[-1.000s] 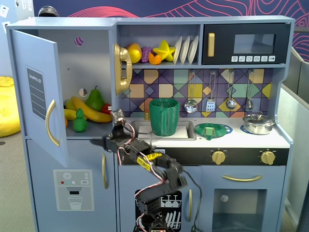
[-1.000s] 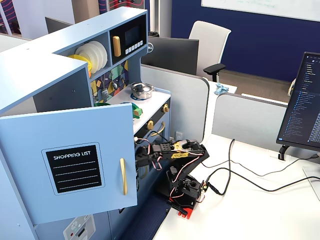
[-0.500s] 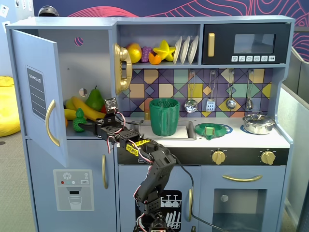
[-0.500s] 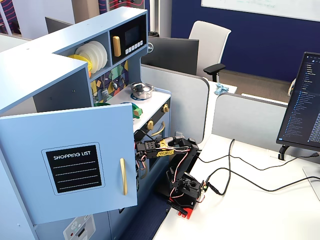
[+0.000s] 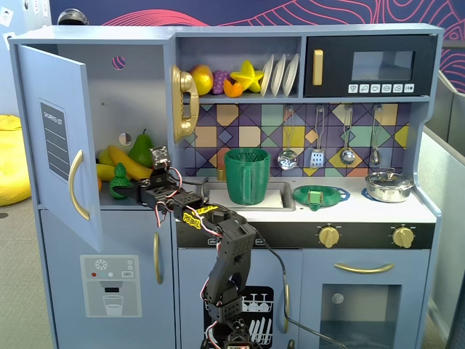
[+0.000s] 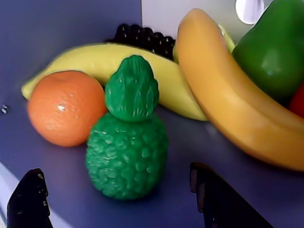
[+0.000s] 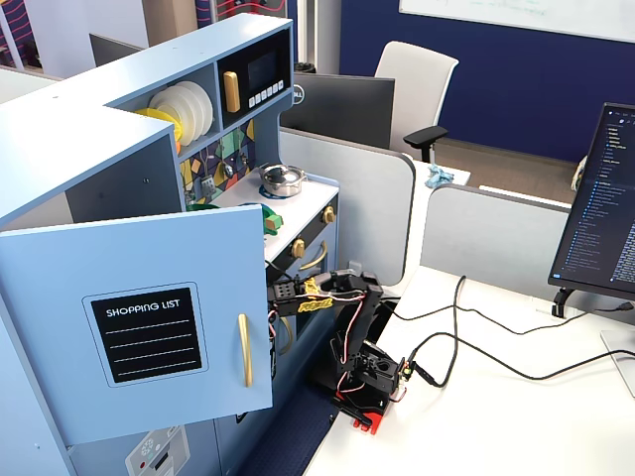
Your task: Pick up the green pineapple from the left cabinet and place it in the green recipient
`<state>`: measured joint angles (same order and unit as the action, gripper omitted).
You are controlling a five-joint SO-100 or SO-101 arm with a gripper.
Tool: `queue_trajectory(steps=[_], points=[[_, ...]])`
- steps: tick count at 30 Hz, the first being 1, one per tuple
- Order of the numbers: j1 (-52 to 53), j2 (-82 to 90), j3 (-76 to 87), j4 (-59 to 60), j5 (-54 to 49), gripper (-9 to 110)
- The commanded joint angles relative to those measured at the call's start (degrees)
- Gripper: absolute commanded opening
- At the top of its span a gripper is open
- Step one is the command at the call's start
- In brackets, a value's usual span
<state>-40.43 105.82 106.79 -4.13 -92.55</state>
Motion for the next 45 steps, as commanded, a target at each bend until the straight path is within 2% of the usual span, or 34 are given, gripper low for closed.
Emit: queue_trajectory(steps=[1,9,34,37,42,45], points=[[0.62,-2.46,-6.68,0.09,-0.97,31],[0.79,-6.94,-9.05,-1.05,-1.23,30],[-0.35,-25.05,-30.23,-1.05,1.49,28],[-0.35,-27.69,-33.13,-0.18,1.14,25],[0.0,-30.85,-36.74,5.01,-3.08,0],[0.09,-30.94,-36.21,3.69,-3.34,0]])
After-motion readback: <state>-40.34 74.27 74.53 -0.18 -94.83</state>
